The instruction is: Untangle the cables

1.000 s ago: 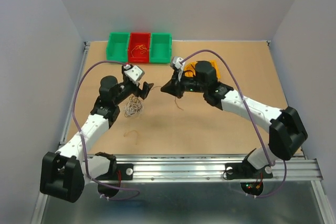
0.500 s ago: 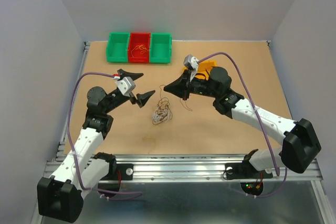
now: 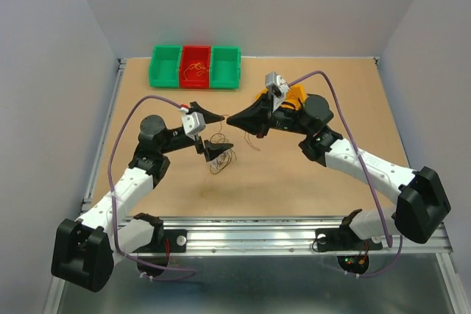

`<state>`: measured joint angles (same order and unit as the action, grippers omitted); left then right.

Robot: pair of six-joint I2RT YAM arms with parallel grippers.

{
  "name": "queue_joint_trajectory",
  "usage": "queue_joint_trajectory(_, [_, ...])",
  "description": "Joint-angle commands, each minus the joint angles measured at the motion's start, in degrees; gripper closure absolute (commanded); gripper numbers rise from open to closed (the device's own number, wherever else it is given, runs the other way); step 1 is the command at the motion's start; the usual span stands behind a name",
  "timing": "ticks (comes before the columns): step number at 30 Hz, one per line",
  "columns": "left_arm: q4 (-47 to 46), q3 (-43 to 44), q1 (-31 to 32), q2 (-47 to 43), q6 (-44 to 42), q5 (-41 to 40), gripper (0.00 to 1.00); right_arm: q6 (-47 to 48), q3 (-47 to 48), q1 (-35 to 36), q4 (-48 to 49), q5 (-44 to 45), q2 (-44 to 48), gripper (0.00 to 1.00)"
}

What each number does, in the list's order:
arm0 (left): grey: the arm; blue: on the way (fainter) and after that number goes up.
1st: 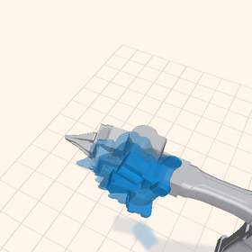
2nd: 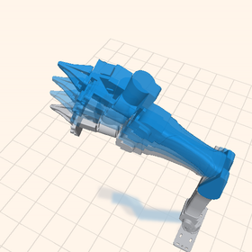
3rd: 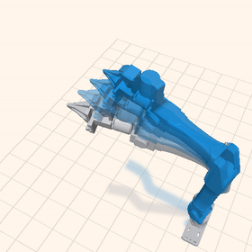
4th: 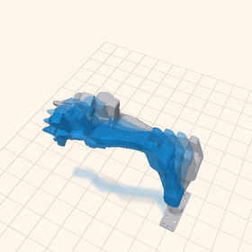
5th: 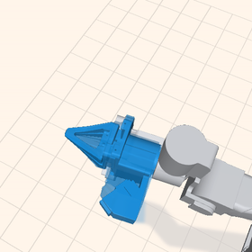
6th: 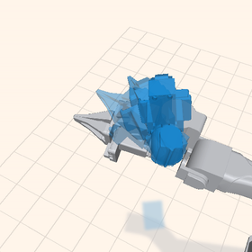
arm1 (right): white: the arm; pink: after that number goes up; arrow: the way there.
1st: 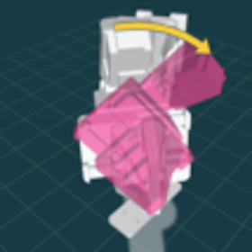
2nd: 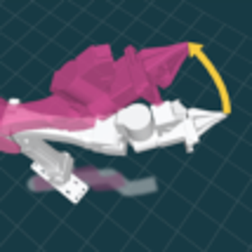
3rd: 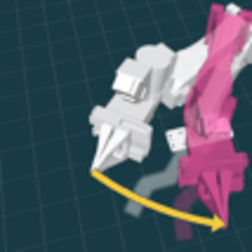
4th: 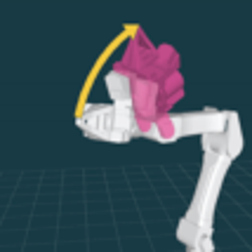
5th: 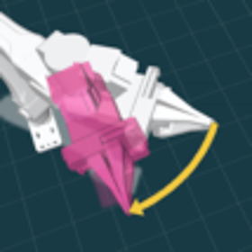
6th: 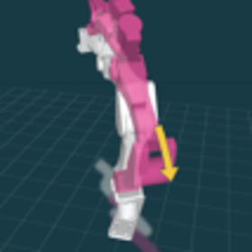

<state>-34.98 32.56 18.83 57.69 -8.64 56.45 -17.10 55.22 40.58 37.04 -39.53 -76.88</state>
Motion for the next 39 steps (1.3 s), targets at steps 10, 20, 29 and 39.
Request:
queue_joint_trajectory(10, [-12.91, 2.16, 7.45, 4.44, 2.67, -15.21, 0.01, -12.68, -0.9, 1.08, 27.79, -0.29, -6.7, 1.0])
queue_joint_trajectory(20, [-14.5, 2.16, 7.45, 9.28, 1.97, -19.88, 0.3, -20.95, -7.76, 1.17, 54.36, 10.61, -12.06, 0.99])
queue_joint_trajectory(29, [-14.33, 1.54, 7.45, 10.51, 0.21, -18.83, 0.73, -17.88, -10.39, 1.17, 57.45, 15.44, -10.05, 0.99])
queue_joint_trajectory(39, [-7.48, 3.56, 7.36, 9.11, -2.26, -18.3, 1.0, -4.71, -16.29, 1.17, 44.03, 27.39, -0.73, 0.72])
